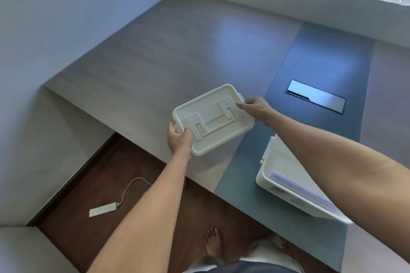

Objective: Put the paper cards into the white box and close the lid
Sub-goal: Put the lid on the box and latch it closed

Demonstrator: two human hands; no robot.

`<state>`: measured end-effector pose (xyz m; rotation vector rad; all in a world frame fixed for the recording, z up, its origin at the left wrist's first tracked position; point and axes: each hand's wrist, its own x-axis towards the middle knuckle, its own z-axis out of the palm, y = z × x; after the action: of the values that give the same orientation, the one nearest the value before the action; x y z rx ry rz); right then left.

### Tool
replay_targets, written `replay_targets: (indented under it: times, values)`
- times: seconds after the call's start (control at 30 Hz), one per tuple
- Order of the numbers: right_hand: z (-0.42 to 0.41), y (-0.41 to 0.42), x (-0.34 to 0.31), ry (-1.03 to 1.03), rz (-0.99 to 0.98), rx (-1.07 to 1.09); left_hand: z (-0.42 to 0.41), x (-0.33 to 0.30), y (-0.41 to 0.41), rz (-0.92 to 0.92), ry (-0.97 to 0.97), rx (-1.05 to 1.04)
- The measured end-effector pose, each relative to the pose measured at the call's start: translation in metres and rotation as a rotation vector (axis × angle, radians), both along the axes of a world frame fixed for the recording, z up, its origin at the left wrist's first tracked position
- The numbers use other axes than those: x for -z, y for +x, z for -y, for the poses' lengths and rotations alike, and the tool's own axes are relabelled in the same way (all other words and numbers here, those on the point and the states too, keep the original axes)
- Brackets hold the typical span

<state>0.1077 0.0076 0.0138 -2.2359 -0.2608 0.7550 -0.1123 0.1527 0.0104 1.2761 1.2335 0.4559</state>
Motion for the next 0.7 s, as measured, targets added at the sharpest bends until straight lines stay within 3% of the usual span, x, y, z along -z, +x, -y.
replay_targets:
  times: [0.23,0.4,0.7]
  values:
    - [0.071,0.010,-0.046,0.113,0.125,0.243,0.020,-0.033,0.052,0.056,0.073,0.133]
    - [0.144,0.009,-0.075,0.110,0.067,0.349,0.054,-0.051,0.084,0.079,0.116,0.288]
    - [0.246,-0.032,-0.059,0.070,0.267,0.791,0.134,-0.060,0.113,0.072,0.132,0.572]
